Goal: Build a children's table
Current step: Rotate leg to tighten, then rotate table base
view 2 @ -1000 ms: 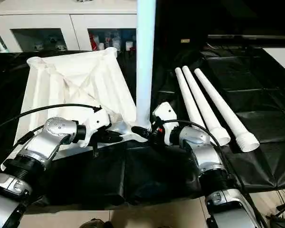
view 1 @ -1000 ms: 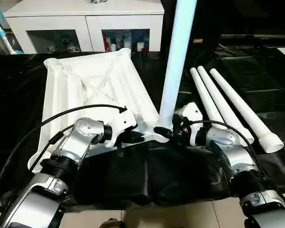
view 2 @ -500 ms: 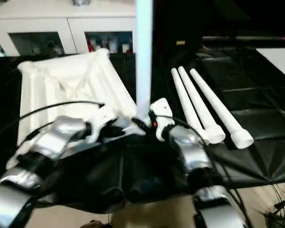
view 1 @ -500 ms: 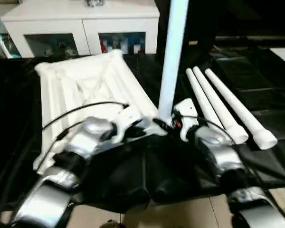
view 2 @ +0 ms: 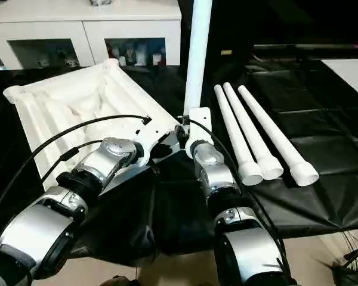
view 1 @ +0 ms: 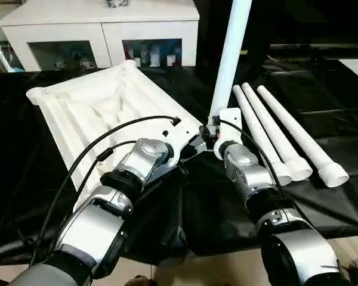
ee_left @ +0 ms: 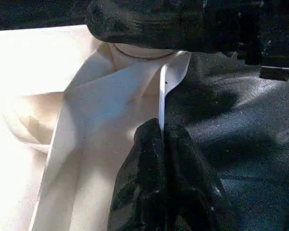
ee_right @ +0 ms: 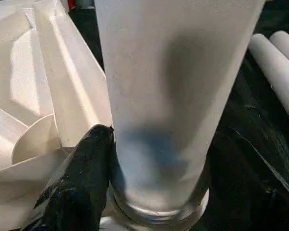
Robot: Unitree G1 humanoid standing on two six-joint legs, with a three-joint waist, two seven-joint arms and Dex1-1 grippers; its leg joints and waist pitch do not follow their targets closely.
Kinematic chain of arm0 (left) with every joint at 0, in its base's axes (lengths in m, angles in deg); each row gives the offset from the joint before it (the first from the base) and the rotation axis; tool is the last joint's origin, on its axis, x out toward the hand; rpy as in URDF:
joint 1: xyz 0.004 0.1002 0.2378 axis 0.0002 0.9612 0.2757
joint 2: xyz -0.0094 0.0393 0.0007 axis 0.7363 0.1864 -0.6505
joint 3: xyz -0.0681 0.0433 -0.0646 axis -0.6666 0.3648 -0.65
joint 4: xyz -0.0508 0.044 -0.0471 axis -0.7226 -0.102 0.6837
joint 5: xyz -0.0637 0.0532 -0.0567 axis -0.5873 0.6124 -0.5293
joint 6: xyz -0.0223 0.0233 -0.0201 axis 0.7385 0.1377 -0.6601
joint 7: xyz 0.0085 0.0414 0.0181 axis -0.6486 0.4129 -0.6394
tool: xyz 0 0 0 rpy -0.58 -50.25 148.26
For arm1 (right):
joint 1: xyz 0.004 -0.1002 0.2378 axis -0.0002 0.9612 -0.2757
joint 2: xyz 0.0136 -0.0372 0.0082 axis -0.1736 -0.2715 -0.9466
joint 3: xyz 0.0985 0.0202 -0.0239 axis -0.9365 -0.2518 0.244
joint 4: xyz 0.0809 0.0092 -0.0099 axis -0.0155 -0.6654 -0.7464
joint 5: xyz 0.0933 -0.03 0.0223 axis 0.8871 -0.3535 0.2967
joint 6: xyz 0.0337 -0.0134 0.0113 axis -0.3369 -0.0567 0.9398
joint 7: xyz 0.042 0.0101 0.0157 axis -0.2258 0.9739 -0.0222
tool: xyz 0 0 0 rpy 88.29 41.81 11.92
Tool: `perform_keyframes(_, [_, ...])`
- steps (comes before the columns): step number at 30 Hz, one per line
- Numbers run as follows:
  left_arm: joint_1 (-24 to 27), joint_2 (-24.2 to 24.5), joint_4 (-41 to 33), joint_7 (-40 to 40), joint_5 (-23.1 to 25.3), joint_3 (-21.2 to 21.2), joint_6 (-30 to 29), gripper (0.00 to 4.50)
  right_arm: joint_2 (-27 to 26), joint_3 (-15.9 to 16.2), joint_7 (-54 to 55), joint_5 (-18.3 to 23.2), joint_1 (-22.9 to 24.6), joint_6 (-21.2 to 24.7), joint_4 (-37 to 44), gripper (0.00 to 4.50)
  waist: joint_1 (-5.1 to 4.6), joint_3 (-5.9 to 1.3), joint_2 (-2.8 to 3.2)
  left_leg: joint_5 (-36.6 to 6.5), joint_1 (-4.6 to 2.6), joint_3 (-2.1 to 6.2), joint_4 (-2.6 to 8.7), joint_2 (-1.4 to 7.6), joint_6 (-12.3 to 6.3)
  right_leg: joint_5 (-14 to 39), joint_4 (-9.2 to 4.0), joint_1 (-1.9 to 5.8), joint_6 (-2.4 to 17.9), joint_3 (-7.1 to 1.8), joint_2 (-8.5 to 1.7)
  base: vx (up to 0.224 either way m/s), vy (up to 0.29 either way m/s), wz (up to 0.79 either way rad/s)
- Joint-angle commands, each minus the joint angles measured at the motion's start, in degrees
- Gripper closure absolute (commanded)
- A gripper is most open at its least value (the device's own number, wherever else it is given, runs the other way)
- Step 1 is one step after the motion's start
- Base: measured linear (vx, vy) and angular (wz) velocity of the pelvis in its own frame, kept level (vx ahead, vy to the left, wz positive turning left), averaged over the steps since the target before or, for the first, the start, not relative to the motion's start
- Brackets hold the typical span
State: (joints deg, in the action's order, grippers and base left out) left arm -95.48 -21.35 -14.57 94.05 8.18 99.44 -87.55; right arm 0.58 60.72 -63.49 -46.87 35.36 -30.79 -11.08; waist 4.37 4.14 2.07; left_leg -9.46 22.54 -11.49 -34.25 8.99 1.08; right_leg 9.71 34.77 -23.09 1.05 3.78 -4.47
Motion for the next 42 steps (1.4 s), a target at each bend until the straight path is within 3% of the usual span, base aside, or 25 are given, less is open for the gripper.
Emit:
perform_keyframes(1, [-2.8, -0.1, 0.8, -4.4, 0.8, -1.3, 2.0, 4.50, -3.7, 3.6, -4.4, 0.2, 1.1, -0.3, -0.8, 1.22, 0.18, -5.38, 0.31, -10.5, -1.28, 2.20, 3.58, 3.77, -4.00, 1.6, -3.50, 3.07, 15.5, -2.72, -5.05, 0.000, 0.000, 0.00])
perform_keyframes(2, [-2.9, -0.1, 1.2, -4.3, 0.9, -1.3, 2.3, 4.50, -3.4, 3.2, -3.9, 0.2, 1.0, -0.4, -1.0, 1.13, 0.03, -5.19, 0.28, -11.7, -1.21, 2.27, 3.72, 3.80, -4.29, 3.4, -3.69, 3.12, 15.3, -2.62, -5.00, 0.000, 0.000, 0.00])
perform_keyframes(5, [-3.0, -0.2, 2.1, -3.9, 0.9, -1.1, 3.3, 4.50, -2.5, 2.2, -3.2, 0.1, 0.8, -0.9, -1.3, 0.89, -0.44, -4.92, 0.32, -14.8, -1.49, 2.47, 4.04, 3.98, -2.82, 9.8, -4.33, 3.04, 14.5, -2.61, -5.04, 0.000, 0.000, 0.00])
perform_keyframes(7, [-3.0, -0.3, 2.4, -3.5, 0.8, -1.2, 4.0, 4.50, -1.3, 1.7, -2.8, -0.2, 1.1, -1.0, -0.4, 0.70, -0.51, -4.92, 0.19, -15.2, -1.57, 2.45, 4.14, 4.07, -2.28, 10.2, -4.33, 2.93, 14.4, -2.67, -4.94, 0.000, 0.000, 0.00])
perform_keyframes(10, [-2.6, -0.5, 2.3, -2.5, 0.7, -1.5, 5.5, 4.50, 1.6, 2.6, -5.7, -0.9, 4.0, -0.5, 6.9, 0.46, -0.29, -5.03, -0.04, -13.6, -1.53, 2.33, 4.08, 4.14, -2.80, 6.7, -4.03, 3.09, 14.6, -2.70, -4.83, 0.000, 0.000, 0.00])
perform_keyframes(12, [-2.5, -0.6, 2.1, -2.3, 0.9, -1.4, 7.8, 4.50, 3.0, 3.6, -8.2, -1.0, 6.2, 1.1, 12.4, 0.46, 0.38, -5.49, -0.13, -9.1, -1.34, 2.25, 3.58, 4.09, -5.24, 0.8, -3.33, 3.26, 14.8, -2.68, -4.89, 0.000, 0.000, 0.00])
perform_keyframes(15, [-2.8, -1.1, 1.8, -5.1, 0.4, -2.6, 10.9, 4.50, 6.2, 5.0, -11.4, -1.4, 10.7, 4.7, 22.6, 0.46, 0.97, -5.66, -0.25, -5.8, -1.11, 2.25, 3.19, 4.16, -7.90, -3.2, -2.77, 3.11, 15.2, -2.60, -4.92, 0.000, 0.000, 0.00])
perform_keyframes(17, [-3.6, -1.4, 1.2, -7.4, -2.0, -5.7, 11.9, 4.50, 8.6, 4.4, -12.0, -1.0, 14.1, 7.6, 29.8, 0.46, 1.22, -5.54, -0.34, -6.5, -1.05, 2.24, 3.16, 4.16, -8.18, -2.1, -3.01, 3.13, 14.7, -2.59, -4.95, 0.000, 0.000, 0.00])
perform_keyframes(19, [-3.6, -1.5, 1.0, -7.1, -2.7, -6.4, 11.7, 4.50, 9.0, 4.4, -12.2, -1.0, 14.7, 8.1, 31.0, 0.46, 1.45, -5.65, -0.37, -6.1, -0.90, 2.26, 3.05, 4.08, -8.20, -1.5, -2.95, 3.05, 14.6, -2.52, -5.01, 0.000, 0.000, 0.00])
perform_keyframes(20, [-3.7, -1.5, 0.7, -6.9, -3.1, -6.9, 11.8, 4.06, 9.3, 4.4, -12.2, -1.0, 15.2, 8.5, 32.0, 0.38, 1.36, -5.54, -0.35, -6.1, -0.59, 2.28, 3.02, 3.90, -8.10, -0.9, -3.01, 3.12, 14.8, -2.47, -5.04, 0.000, 0.000, 0.00])
perform_keyframes(24, [-3.6, -1.0, -1.2, -5.3, -5.3, -8.8, 12.2, 3.80, 10.7, 4.6, -14.0, 0.2, 18.1, 12.8, 38.9, 0.38, 1.38, -5.26, -0.27, -9.7, -0.85, 2.30, 3.26, 4.01, -6.65, 5.1, -3.80, 2.95, 14.4, -2.39, -4.96, 0.000, 0.000, 0.00])
perform_keyframes(25, [-3.4, -0.7, -1.9, -5.0, -5.5, -9.0, 12.3, 3.71, 11.0, 4.7, -14.4, 0.4, 18.6, 13.8, 40.1, 0.38, 1.44, -5.23, 0.16, -10.0, -0.89, 2.41, 3.30, 4.08, -6.44, 5.6, -3.80, 2.91, 14.4, -2.40, -4.89, 0.000, 0.000, 0.00])
perform_keyframes(28, [-1.9, 1.1, -6.4, -4.9, -5.9, -10.0, 12.1, 3.40, 11.6, 5.3, -15.3, 0.8, 20.1, 16.7, 42.7, 0.38, 1.31, -4.88, 0.12, -12.3, -1.03, 2.48, 3.75, 4.32, -5.06, 8.5, -4.05, 2.81, 13.6, -2.44, -4.77, 0.000, 0.000, 0.00])
perform_keyframes(30, [1.7, 4.0, -15.3, -4.5, -7.0, -12.0, 9.6, 3.20, 11.5, 5.9, -16.1, 1.5, 21.5, 18.7, 44.4, 0.38, 1.10, -4.75, -0.53, -13.7, -1.08, 2.40, 3.94, 4.31, -3.84, 11.3, -4.26, 2.81, 13.1, -2.56, -4.86, 0.000, 0.000, 0.00])
perform_keyframes(34, [6.9, 8.5, -22.6, -1.4, -5.7, -10.6, 7.0, 2.88, 10.2, 6.3, -16.1, 1.7, 21.6, 19.5, 43.2, 0.38, 0.96, -4.80, 0.00, -13.8, -1.17, 2.40, 3.96, 4.26, -2.45, 13.4, -4.20, 2.32, 12.0, -2.70, -4.79, 0.000, 0.000, 0.00])
perform_keyframes(39, [13.5, 14.9, -33.9, -1.5, -7.5, -14.6, -3.2, 2.49, 9.8, 7.5, -16.6, 0.9, 21.1, 20.6, 42.8, 0.38, 0.74, -4.80, 0.38, -16.1, -1.52, 2.57, 4.43, 4.60, 0.45, 12.6, -3.63, 1.91, 11.5, -2.85, -4.65, 0.000, 0.000, 0.00])
perform_keyframes(42, [17.7, 19.5, -40.2, -3.2, -5.0, -16.2, -8.8, 2.40, 9.6, 7.7, -16.3, 0.5, 20.5, 20.9, 41.7, 0.38, 0.56, -4.68, 0.52, -16.4, -1.64, 2.46, 4.48, 4.36, 1.09, 12.9, -3.74, 1.68, 10.8, -2.92, -4.40, 0.000, 0.000, 0.00])
